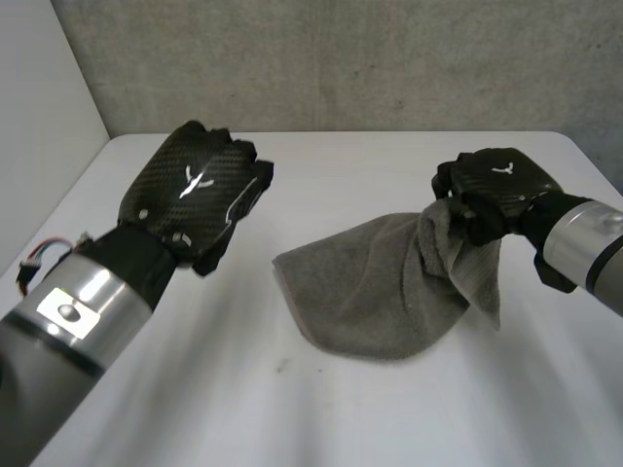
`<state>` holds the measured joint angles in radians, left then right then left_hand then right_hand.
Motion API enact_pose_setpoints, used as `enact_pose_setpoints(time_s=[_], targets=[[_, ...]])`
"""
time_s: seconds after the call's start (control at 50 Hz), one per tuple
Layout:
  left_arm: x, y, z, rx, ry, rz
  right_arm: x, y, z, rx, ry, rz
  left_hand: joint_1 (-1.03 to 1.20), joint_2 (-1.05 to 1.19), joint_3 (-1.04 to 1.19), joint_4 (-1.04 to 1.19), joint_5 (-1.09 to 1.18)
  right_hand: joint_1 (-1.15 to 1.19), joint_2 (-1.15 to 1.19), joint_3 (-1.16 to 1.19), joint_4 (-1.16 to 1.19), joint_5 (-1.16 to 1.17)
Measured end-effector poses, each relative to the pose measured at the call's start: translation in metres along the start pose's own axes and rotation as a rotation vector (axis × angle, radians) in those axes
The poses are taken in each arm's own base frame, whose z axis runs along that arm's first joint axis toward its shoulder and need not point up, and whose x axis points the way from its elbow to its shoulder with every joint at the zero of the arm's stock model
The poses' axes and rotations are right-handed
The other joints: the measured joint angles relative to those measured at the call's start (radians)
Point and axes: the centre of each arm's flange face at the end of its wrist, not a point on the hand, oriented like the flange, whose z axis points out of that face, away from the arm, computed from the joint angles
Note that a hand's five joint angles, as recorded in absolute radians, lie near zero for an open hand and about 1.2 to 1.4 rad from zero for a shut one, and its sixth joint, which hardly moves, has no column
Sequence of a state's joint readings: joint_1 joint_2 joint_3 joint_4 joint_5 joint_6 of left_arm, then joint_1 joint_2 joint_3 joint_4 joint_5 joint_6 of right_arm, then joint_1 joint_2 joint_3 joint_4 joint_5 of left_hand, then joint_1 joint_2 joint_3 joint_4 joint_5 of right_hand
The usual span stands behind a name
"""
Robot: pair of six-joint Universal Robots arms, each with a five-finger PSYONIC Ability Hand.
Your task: Fold the towel.
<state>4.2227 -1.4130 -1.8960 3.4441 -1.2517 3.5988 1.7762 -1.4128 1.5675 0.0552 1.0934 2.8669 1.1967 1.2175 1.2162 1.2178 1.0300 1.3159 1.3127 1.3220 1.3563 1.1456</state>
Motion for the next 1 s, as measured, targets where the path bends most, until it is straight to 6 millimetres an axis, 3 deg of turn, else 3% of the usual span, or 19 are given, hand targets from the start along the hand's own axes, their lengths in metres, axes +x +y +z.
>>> enact_pose_setpoints(time_s=[0.06,0.14,0.18,0.24,0.36,0.5,0.7,1.0], targets=[[0.006,0.007,-0.006,0.004,0.001,-0.029,0.005,-0.001,-0.001,-0.007,0.01,0.013,-0.062,-0.078,-0.078,-0.08,-0.044,0.0,0.0,0.0,0.0,0.0],[0.015,0.035,0.002,-0.028,0.009,-0.059,0.006,0.003,-0.001,-0.024,0.011,0.021,-0.754,-0.771,-0.755,-0.767,-0.767,0.0,0.0,0.0,0.0,0.0],[0.017,0.047,0.008,-0.042,0.011,-0.064,0.006,0.004,-0.001,-0.03,0.009,0.023,-0.924,-0.943,-0.943,-0.942,-0.919,0.0,0.0,0.0,0.0,0.0],[0.019,0.071,0.024,-0.073,0.013,-0.067,0.005,0.006,0.0,-0.036,0.005,0.024,-0.98,-1.006,-1.003,-1.005,-0.98,0.0,0.0,0.0,0.0,0.0],[0.02,0.117,0.058,-0.132,0.023,-0.072,0.004,0.011,0.0,-0.045,-0.001,0.027,-1.013,-1.039,-1.035,-1.038,-0.998,0.0,0.0,0.0,0.0,0.0],[0.023,0.154,0.087,-0.153,0.09,-0.093,0.0,0.022,0.003,-0.071,-0.025,0.042,-0.953,-0.977,-0.976,-0.978,-0.969,0.0,0.0,0.0,0.0,0.0],[0.038,0.174,0.106,-0.115,0.249,-0.128,-0.008,0.04,0.008,-0.12,-0.069,0.045,-0.775,-0.795,-0.793,-0.795,-0.785,0.0,0.0,0.0,0.0,0.0],[0.047,0.202,0.118,-0.156,0.282,-0.052,-0.01,0.055,0.014,-0.157,-0.084,0.03,-0.657,-0.676,-0.676,-0.677,-0.665,0.0,0.0,0.0,0.0,0.0]])
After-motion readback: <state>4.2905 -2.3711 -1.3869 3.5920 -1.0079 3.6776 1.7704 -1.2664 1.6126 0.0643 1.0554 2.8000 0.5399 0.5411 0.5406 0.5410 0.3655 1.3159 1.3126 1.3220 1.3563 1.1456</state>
